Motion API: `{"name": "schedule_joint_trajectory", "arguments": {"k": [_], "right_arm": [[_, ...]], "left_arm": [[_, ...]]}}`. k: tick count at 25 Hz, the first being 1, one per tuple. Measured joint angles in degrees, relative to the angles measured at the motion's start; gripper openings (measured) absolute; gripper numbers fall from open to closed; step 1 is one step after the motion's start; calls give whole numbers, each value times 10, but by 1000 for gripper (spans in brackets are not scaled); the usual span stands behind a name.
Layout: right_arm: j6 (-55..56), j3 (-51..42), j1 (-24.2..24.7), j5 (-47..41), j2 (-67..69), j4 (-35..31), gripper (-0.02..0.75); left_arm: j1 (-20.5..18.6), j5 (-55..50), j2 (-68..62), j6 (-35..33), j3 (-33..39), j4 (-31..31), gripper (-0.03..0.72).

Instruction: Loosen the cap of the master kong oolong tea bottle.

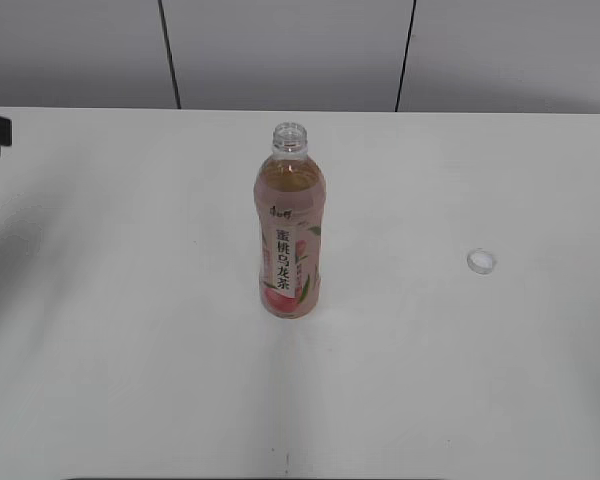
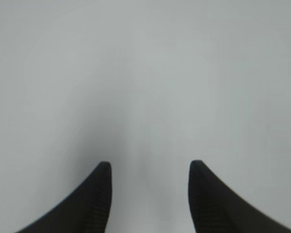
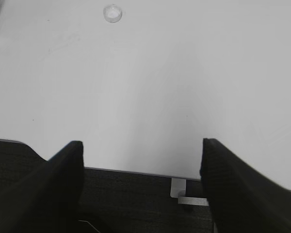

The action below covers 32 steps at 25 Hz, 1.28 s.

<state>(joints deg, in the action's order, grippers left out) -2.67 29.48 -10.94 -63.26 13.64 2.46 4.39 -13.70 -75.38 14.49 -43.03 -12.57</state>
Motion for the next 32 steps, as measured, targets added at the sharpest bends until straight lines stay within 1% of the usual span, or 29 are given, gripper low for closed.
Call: {"name": "schedule_joint_trajectory", "arguments": {"k": [2, 4, 6, 9, 12, 14, 17, 20, 23, 28, 32], "right_arm": [[0, 0, 0, 0, 0, 0, 566], [0, 0, 0, 0, 0, 0, 566], [0, 0, 0, 0, 0, 0, 566], [0, 0, 0, 0, 0, 0, 566], [0, 0, 0, 0, 0, 0, 566], [0, 0, 0, 0, 0, 0, 566], [0, 0, 0, 0, 0, 0, 566], [0, 0, 0, 0, 0, 0, 566], [0, 0, 0, 0, 0, 0, 566], [0, 0, 0, 0, 0, 0, 566], [0, 0, 0, 0, 0, 0, 566]], "left_arm": [[9, -65, 5, -30, 0, 34, 328], [13, -130, 21, -45, 1, 57, 326], [13, -180, 48, -53, 2, 71, 325], [13, -237, 113, -81, 4, 106, 326], [13, -288, 187, -126, 4, 156, 356], [13, -327, 237, -139, 4, 178, 388], [13, -369, 333, -145, 4, 187, 433], [13, -394, 410, -148, 4, 187, 448], [13, -431, 471, -148, 4, 187, 450], [13, -515, 532, -149, 4, 185, 442], [14, -529, 557, -149, 4, 182, 426]]}}
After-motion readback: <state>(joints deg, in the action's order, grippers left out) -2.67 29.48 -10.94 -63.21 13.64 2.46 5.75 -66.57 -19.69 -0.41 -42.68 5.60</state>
